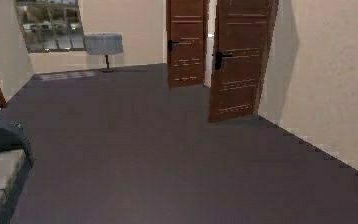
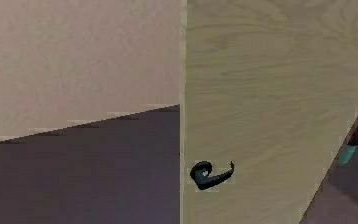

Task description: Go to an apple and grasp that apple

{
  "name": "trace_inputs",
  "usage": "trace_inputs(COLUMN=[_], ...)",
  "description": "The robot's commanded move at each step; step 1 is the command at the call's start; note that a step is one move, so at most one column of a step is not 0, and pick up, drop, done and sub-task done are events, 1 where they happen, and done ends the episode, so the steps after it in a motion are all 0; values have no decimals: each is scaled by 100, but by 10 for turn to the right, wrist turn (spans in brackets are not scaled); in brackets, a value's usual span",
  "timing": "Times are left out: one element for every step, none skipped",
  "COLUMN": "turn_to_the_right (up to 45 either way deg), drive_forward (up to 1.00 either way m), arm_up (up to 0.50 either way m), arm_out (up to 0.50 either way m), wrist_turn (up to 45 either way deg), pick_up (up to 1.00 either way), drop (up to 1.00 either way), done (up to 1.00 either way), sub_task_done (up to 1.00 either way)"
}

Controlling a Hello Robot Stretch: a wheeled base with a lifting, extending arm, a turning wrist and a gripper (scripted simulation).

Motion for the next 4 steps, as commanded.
trace_inputs(turn_to_the_right=[0, 0, 0, 180], drive_forward=[100, 100, 75, 0], arm_up=[0, 0, 0, 0], arm_out=[0, 0, 0, 0], wrist_turn=[0, 0, 0, 0], pick_up=[0, 0, 0, 0], drop=[0, 0, 0, 0], done=[0, 0, 0, 0], sub_task_done=[0, 0, 0, 0])
